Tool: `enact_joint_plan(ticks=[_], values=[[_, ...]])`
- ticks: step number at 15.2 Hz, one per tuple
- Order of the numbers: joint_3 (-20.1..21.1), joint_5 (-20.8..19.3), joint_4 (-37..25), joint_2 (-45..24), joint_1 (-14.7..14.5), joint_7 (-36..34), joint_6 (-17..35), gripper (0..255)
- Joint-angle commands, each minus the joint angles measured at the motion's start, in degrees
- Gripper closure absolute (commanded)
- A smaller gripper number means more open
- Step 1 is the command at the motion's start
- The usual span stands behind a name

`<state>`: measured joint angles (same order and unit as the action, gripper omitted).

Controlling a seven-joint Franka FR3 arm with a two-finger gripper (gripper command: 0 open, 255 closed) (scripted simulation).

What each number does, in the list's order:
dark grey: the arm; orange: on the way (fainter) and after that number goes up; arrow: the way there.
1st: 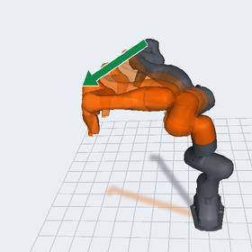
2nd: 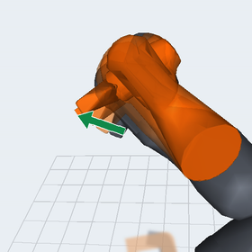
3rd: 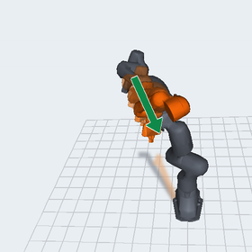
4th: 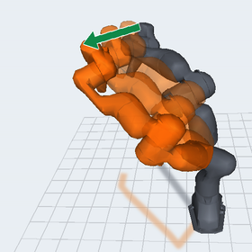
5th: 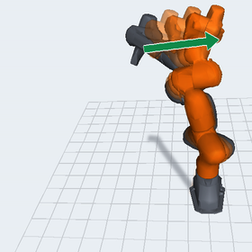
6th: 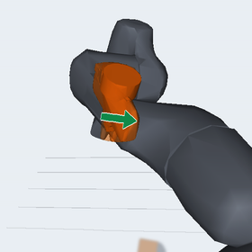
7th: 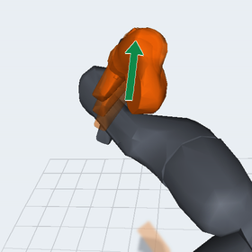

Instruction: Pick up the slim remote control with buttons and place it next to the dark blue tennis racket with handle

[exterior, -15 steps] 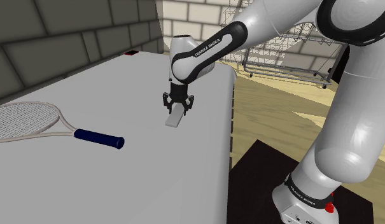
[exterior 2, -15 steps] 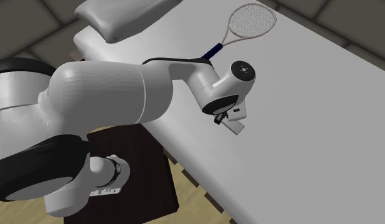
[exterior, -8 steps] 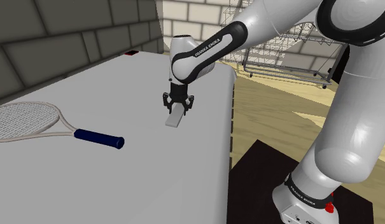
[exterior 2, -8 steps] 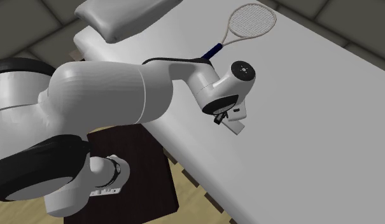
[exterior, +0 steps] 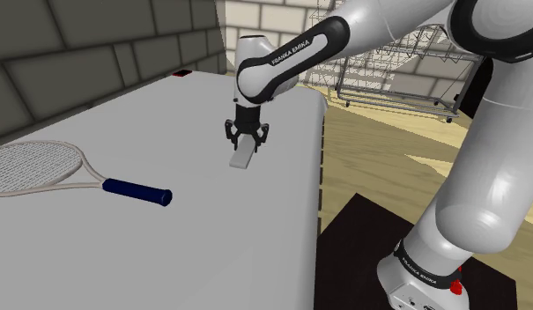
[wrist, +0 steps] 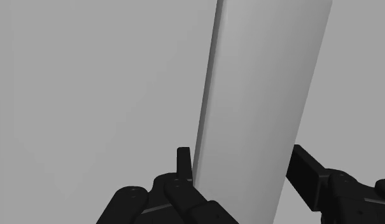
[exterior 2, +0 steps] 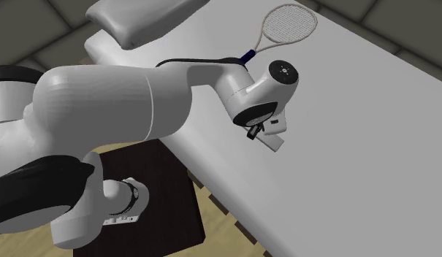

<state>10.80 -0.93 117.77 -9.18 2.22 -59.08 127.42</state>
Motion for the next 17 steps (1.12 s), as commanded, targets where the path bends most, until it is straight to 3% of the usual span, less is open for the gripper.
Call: enact_joint_plan(ticks=[1,15,17], values=[[0.02,0.24,-0.44,0.95,0.08,0.19,-1.38,255],[0.1,1.16,-6.49,5.08,0.26,0.71,-11.49,255],[0.5,0.73,-8.92,3.28,-0.28,-0.38,-12.14,255]])
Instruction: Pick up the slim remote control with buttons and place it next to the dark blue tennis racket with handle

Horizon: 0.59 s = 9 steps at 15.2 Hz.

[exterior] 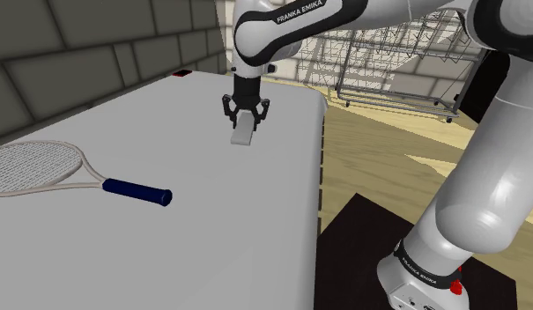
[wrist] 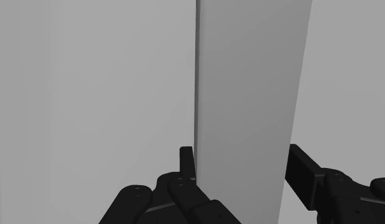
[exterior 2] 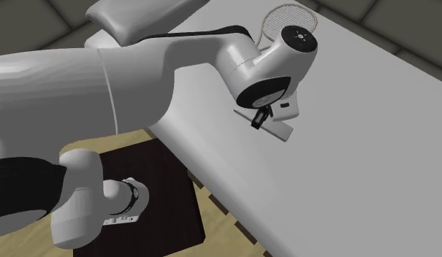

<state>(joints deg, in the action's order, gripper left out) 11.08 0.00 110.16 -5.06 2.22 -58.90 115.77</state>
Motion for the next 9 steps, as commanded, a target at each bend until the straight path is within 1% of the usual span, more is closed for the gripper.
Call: enact_joint_plan(ticks=[1,5,9], values=[[0.58,-0.66,-3.72,-2.72,-0.84,-1.64,-1.06,255],[1.69,-2.7,-14.4,-10.66,-3.41,-5.66,-3.97,255],[2.18,-4.83,-27.35,-19.6,-6.62,-9.08,-8.19,255]])
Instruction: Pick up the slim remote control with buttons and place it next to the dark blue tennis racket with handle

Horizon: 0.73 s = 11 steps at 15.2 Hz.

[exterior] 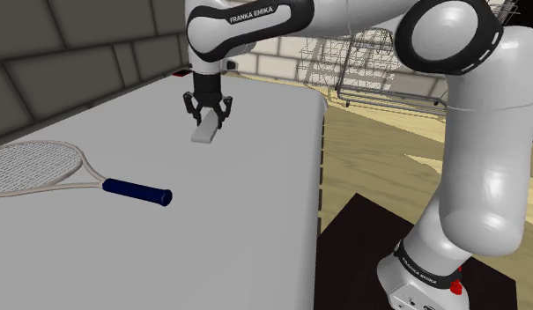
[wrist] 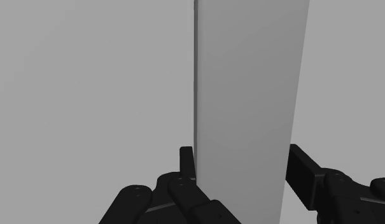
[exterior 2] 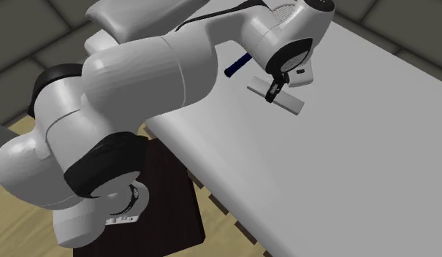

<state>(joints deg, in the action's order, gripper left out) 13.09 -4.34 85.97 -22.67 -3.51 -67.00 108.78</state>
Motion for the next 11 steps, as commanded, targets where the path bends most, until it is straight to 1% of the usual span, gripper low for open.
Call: enact_joint_plan(ticks=[1,4,5,11], values=[[0.2,-1.02,-6.93,-4.47,-1.8,-1.71,-2.53,255],[0.09,-2.57,-20.43,-12.96,-4.92,-3.55,-7.61,255],[-0.1,-3.53,-31.04,-19.3,-7.1,-4.28,-11.86,255],[-0.26,-3.44,-25.4,-18.72,-6.64,-4.45,-6.83,255]])
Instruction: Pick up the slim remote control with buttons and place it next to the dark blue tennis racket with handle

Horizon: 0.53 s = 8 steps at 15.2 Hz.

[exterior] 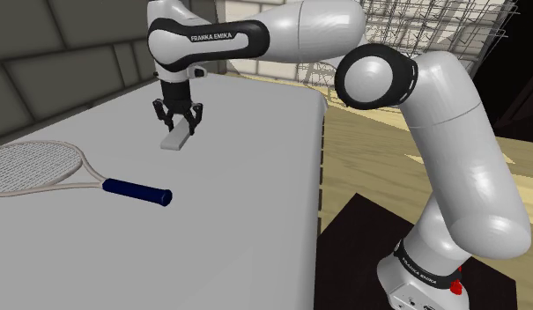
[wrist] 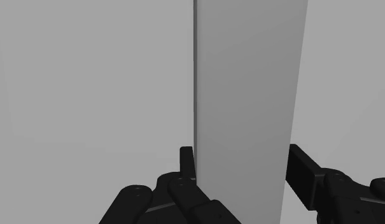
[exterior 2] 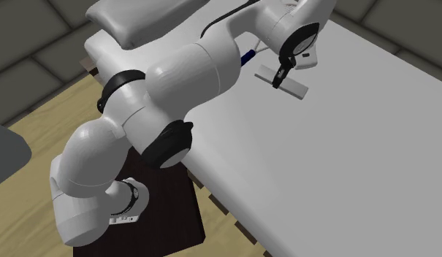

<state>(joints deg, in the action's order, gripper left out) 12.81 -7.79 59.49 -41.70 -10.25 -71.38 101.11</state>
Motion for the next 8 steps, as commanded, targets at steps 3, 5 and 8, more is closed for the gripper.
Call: enact_joint_plan(ticks=[3,5,8], values=[[-0.01,-0.04,3.33,0.26,0.28,-0.16,3.12,255],[-0.05,-0.09,4.66,0.12,0.38,-0.23,4.57,255],[-0.11,-0.19,6.43,-0.21,0.5,-0.32,6.65,255]])
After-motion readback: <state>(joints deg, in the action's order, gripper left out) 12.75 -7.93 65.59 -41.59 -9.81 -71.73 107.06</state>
